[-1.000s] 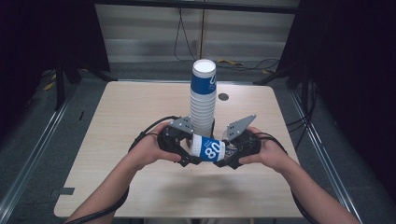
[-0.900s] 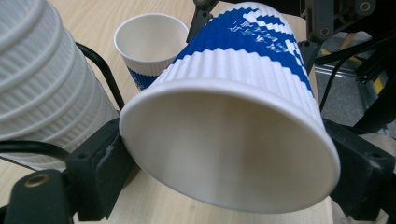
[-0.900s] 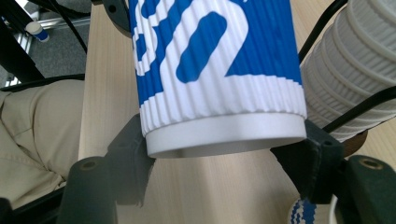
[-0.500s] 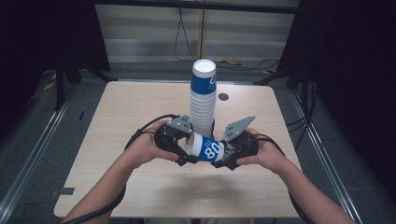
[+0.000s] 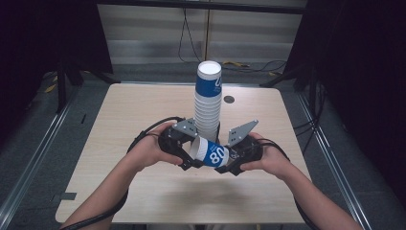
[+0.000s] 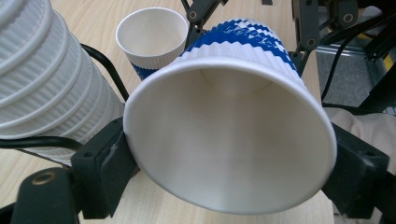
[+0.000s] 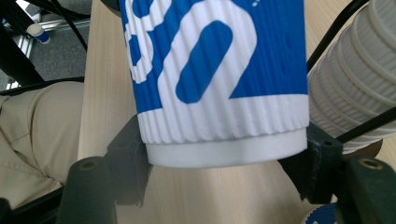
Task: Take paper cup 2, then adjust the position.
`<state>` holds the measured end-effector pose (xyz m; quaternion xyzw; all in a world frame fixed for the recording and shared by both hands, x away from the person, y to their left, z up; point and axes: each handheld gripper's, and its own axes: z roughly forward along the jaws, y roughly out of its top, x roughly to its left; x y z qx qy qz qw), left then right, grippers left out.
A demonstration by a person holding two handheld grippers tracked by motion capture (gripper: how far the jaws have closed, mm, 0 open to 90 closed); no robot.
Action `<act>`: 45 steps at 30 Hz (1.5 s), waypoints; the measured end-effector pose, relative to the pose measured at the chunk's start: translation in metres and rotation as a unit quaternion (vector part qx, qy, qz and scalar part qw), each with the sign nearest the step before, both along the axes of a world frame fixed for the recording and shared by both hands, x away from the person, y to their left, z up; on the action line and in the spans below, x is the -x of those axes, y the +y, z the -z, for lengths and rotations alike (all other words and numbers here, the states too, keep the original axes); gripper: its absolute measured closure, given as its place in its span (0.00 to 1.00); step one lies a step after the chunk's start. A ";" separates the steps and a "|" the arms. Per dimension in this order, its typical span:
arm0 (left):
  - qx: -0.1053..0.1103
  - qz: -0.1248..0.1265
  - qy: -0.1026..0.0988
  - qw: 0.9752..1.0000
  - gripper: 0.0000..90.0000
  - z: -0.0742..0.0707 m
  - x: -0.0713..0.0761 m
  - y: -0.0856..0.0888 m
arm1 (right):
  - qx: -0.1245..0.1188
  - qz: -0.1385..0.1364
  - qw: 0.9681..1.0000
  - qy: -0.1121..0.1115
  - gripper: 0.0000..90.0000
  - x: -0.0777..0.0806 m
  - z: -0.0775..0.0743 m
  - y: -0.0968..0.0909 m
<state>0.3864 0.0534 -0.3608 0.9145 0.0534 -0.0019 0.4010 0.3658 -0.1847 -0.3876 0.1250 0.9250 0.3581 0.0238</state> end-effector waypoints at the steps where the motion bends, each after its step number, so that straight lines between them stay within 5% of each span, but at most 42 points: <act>1: 0.000 -0.003 0.001 1.000 0.16 0.000 0.000 0.000 | 0.000 0.000 1.000 0.003 0.35 0.000 0.000 0.000; 17: -0.014 -0.011 0.020 1.000 0.19 -0.005 0.000 0.006 | 0.002 0.002 1.000 -0.005 0.35 0.001 0.004 0.007; 28: -0.032 -0.031 0.023 0.999 0.20 -0.009 -0.001 0.024 | 0.000 0.022 1.000 -0.010 0.21 0.001 0.008 0.008; 45: -0.082 -0.070 0.038 0.993 0.19 0.006 -0.004 0.046 | 0.004 0.018 1.000 -0.012 0.21 0.008 0.010 0.005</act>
